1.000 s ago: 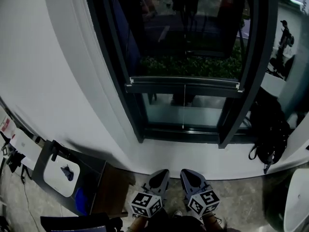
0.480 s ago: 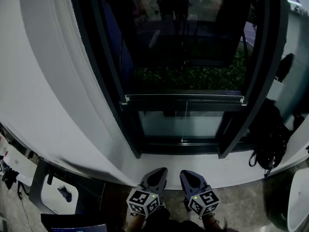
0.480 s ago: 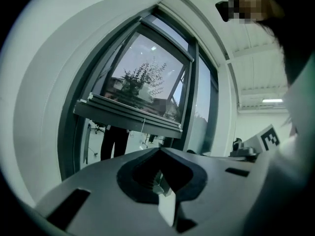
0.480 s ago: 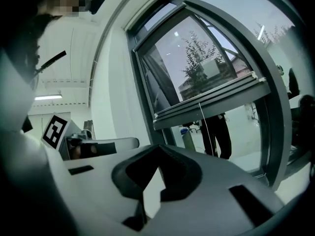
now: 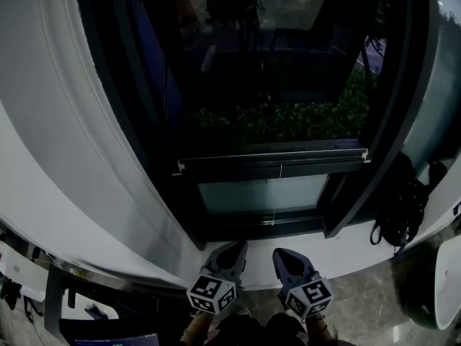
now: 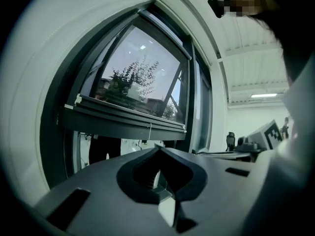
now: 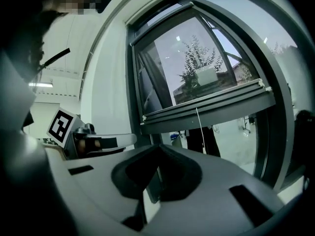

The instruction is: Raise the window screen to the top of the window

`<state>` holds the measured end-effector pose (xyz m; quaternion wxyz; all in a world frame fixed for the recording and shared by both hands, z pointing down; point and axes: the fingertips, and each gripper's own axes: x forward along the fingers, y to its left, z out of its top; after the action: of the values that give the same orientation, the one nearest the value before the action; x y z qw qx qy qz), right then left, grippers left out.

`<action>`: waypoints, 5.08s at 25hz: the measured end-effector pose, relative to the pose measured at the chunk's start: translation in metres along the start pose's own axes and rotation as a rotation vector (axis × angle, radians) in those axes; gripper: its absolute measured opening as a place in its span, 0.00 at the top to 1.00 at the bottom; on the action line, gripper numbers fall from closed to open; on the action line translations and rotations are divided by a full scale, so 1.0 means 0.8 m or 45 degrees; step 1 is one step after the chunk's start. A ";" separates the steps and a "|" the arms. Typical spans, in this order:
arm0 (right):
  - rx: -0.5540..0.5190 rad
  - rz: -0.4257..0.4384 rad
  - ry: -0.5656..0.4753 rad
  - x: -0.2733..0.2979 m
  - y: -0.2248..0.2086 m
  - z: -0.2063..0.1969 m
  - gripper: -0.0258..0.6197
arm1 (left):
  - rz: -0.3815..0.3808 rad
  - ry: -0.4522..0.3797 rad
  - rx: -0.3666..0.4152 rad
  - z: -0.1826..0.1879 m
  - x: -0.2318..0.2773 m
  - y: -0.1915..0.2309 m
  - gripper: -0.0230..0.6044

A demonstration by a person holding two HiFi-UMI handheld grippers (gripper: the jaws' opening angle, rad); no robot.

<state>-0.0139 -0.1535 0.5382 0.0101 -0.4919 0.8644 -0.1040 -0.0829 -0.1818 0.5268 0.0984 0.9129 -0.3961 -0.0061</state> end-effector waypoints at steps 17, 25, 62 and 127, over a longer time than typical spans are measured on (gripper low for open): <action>-0.666 0.135 0.095 0.107 -0.142 0.135 0.94 | 0.015 0.165 0.696 0.110 0.154 0.096 0.95; -1.010 0.221 0.252 0.161 -0.195 0.152 0.83 | 0.026 0.509 1.179 0.098 0.205 0.131 0.87; -1.622 0.246 0.916 0.198 -0.219 0.128 0.92 | -0.016 1.086 1.613 0.086 0.225 0.149 0.94; -1.583 0.232 1.056 0.162 -0.268 0.132 0.92 | -0.151 1.023 1.505 0.087 0.222 0.138 0.93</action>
<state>0.1134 -0.3881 0.4862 -0.5872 -0.2541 0.7340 0.2276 -0.0466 -0.3963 0.4905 -0.2749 0.7650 -0.2160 0.5409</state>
